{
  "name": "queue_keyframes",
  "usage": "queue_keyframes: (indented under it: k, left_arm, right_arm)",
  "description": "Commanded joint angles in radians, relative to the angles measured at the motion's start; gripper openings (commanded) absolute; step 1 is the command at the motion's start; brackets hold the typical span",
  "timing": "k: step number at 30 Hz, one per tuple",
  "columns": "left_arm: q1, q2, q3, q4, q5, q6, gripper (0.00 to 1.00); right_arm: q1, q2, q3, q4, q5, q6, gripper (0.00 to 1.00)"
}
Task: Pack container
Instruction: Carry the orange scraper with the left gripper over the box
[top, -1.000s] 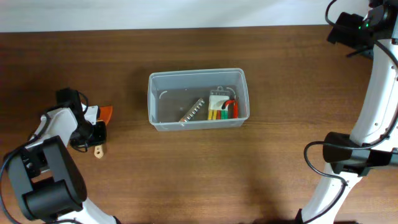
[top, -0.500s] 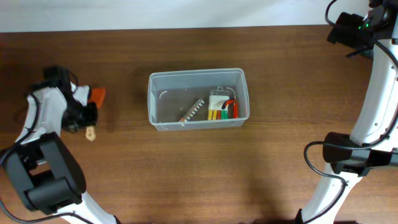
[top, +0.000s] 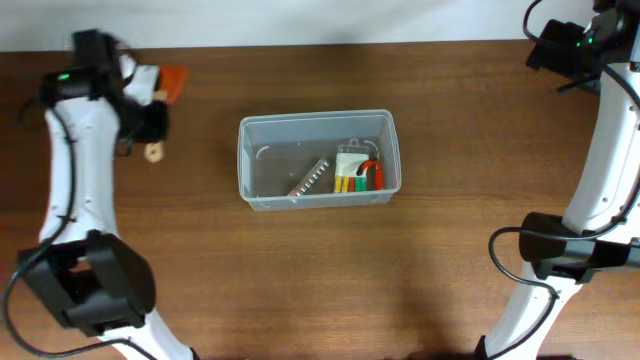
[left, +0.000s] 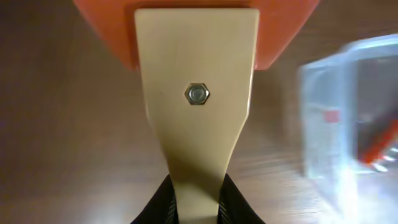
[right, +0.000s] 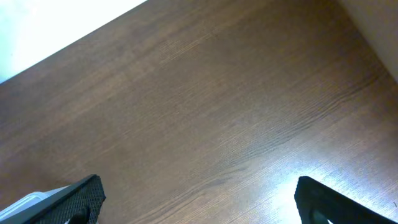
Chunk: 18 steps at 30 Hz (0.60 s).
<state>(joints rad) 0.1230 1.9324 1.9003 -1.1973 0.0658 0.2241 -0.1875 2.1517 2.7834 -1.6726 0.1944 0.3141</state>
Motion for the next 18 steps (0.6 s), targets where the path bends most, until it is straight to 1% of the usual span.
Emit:
queue_keyframes:
  k: [1,5,12,15,18]
  left_arm:
    - [-0.109,-0.003,0.047,0.003,0.025,0.067,0.02]
    - [-0.247,-0.003,0.052,0.035,0.025,0.186,0.02]
    - [-0.458,-0.002,0.052,0.071,0.025,0.468,0.02]
    - [-0.518,0.000,0.051,0.071,0.024,0.536,0.02]
    - [-0.547,0.013,0.050,0.071,0.025,0.552,0.02]
  right_arm:
    - [-0.003,-0.015,0.014,0.000,0.009,0.005,0.99]
    - [-0.003,-0.015,0.014,0.000,0.009,0.005,0.99]
    - [-0.003,-0.015,0.014,0.000,0.009,0.005,0.99]
    - [-0.003,-0.015,0.014,0.000,0.009,0.005,0.99]
    - [-0.003,-0.015,0.014,0.000,0.009,0.005,0.99]
